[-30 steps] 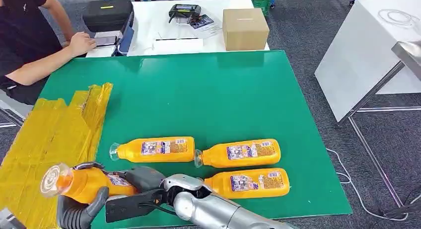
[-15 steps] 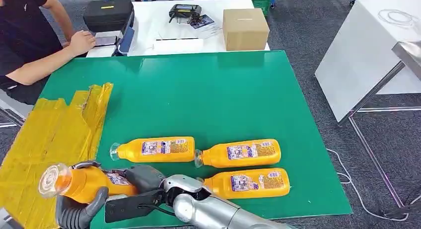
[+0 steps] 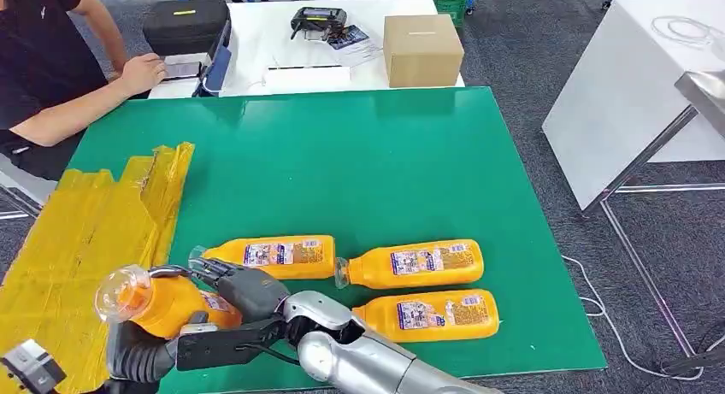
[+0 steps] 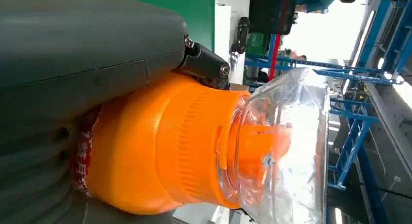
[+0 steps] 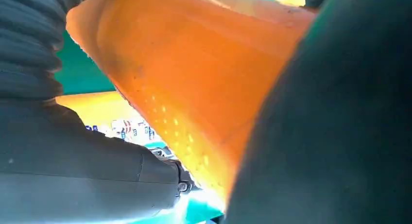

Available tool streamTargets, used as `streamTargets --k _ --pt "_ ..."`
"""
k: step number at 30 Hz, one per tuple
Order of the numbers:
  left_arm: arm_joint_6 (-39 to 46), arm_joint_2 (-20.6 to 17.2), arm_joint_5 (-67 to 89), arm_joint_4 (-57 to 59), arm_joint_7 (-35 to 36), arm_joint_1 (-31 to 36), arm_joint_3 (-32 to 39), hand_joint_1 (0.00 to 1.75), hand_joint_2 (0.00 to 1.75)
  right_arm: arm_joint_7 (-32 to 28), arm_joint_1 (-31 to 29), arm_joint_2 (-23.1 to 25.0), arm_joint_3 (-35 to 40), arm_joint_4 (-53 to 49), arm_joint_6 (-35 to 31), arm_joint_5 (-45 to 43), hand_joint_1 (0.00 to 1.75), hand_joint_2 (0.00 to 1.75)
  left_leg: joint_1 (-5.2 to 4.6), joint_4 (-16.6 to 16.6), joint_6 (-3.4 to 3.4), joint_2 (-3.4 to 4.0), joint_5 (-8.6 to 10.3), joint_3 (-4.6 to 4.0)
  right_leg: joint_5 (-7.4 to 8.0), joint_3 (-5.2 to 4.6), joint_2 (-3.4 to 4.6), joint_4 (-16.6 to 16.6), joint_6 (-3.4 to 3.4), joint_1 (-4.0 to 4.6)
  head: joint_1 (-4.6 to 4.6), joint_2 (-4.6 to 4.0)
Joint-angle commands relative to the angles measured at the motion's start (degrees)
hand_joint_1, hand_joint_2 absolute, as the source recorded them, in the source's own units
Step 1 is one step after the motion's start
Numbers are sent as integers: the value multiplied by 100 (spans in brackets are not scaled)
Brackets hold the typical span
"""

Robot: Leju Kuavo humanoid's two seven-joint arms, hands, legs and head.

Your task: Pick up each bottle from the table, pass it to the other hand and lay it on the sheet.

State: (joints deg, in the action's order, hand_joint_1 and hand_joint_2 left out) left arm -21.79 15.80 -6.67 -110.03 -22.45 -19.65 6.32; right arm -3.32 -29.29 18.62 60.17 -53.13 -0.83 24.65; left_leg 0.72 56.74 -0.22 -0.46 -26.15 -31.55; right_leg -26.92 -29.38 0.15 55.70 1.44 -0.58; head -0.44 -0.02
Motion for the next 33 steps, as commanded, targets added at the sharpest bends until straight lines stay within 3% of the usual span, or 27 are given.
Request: streamTargets --k 1,3,6,7,12,16,17,20,33 --pt "5 -94 25 115 20 88 -60 175 175 18 -158 -200 -83 -34 -16 -15 0 175 1 -2 5 -5 1 4 0 10 -10 -6 -2 3 -2 0" --pt "5 -94 25 115 20 88 -60 175 175 18 -158 -200 -83 -34 -16 -15 0 175 1 -1 6 -6 1 5 0 11 -12 -6 -2 2 0 0" --pt "1246 -181 1320 -2 -403 419 246 175 175 88 -283 -298 -481 -116 -281 191 0 175 1 0 5 -9 3 -1 0 7 -14 -5 -2 2 0 0" --pt "1441 -254 1513 -3 -380 551 366 175 175 114 -352 -344 -563 -141 -249 231 0 0 1 3 4 -18 6 -6 0 3 -23 0 -3 2 -2 0" --pt "2703 -632 3741 298 -355 1226 1129 175 175 248 -723 -391 -981 115 14 574 0 0 1 1 2 -17 11 -5 4 1 -20 1 -5 2 0 0" --pt "3433 -726 5245 701 -317 1266 1245 175 175 220 -932 -301 -1202 378 125 697 0 0 -2 -2 1 -12 11 6 3 6 -15 5 -4 -1 -2 0" --pt "3667 -1029 7036 1177 152 1040 989 175 175 377 -1090 -366 -1121 466 278 756 0 0 -5 -4 -1 -9 12 7 1 7 -12 6 -2 -4 -2 0" --pt "4346 -1042 7131 1931 -117 1019 1002 175 175 348 -1181 -400 -1130 567 385 723 0 0 -9 -20 1 2 13 27 4 24 -2 -7 -2 -8 0 0" --pt "4342 -1031 7269 1779 3 1030 959 175 175 339 -1159 -392 -1066 583 409 746 0 0 -4 -2 -1 -5 9 -1 1 2 -7 4 -2 -2 0 0"
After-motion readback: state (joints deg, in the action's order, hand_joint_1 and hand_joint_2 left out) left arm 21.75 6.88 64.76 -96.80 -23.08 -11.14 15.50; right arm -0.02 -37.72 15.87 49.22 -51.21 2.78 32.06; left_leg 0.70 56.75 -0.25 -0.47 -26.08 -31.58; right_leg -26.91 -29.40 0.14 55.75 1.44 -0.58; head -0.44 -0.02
